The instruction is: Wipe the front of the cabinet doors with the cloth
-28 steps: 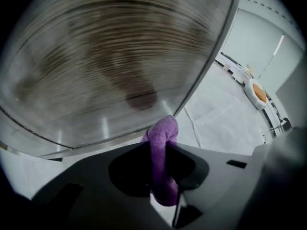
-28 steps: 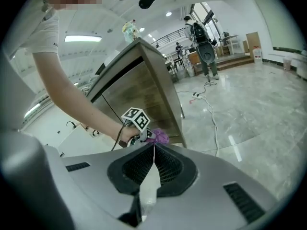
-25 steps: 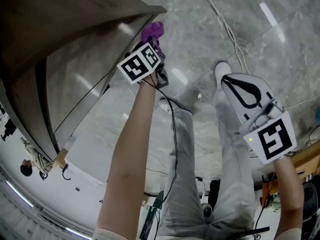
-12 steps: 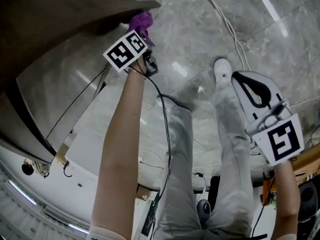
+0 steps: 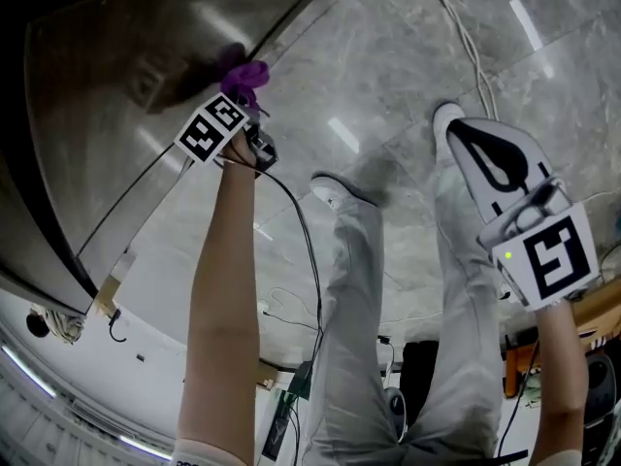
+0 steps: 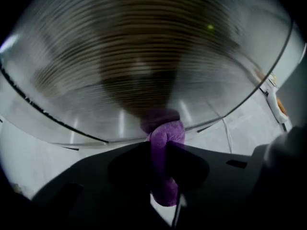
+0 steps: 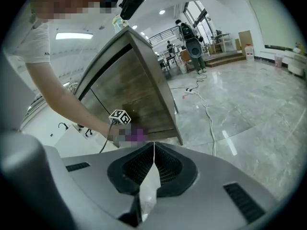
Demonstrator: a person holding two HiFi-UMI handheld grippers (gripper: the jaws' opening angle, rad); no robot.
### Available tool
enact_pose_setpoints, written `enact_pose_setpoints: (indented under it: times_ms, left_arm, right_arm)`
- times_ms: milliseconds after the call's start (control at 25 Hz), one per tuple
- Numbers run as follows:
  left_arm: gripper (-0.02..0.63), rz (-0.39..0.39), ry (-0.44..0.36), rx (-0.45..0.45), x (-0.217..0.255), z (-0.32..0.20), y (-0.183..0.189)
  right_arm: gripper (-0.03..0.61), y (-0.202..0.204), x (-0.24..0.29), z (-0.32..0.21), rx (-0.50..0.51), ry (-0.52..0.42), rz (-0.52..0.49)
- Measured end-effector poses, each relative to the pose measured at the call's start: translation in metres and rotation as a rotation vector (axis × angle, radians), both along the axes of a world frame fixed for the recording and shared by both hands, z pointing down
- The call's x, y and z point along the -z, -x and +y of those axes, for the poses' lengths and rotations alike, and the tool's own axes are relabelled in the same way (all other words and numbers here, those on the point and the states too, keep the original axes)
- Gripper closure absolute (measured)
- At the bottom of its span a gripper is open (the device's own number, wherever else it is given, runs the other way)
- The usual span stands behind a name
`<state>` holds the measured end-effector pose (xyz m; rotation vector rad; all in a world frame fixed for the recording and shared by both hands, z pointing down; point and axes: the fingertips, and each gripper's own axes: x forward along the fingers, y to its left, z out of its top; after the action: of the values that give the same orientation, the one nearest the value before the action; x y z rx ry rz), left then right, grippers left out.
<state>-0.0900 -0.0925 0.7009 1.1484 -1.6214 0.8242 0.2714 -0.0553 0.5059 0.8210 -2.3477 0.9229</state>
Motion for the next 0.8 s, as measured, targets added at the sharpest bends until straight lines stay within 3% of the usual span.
enact_pose_setpoints:
  times_ms: [200,400,520,640,800]
  left_arm:
    - [0.525,0.001,0.028,0.078,0.005,0.035,0.059]
    - [0.525,0.031,0.025,0.098,0.010,0.054,0.085]
    - [0.525,0.085,0.017,0.098,0.016,0.065,0.097]
    - [0.525,0.154,-0.021,0.021,0.033,0.074,0.098]
    - [0.525,0.295,-0.139,-0.039,0.079,0.093,0.083]
  right_arm:
    - [0.551,0.045,0.011,0.016,0.032,-0.017,-0.001]
    - [0.551,0.095,0.018,0.037,0.057,-0.029,0.001]
    - [0.551,0.132,0.029,0.051,0.087,-0.044,0.000]
    - [0.551,0.168,0.043,0.064,0.116,-0.060,0.002]
    - [0.552,0.211,0.068,0.075,0.125,-0.072,0.006]
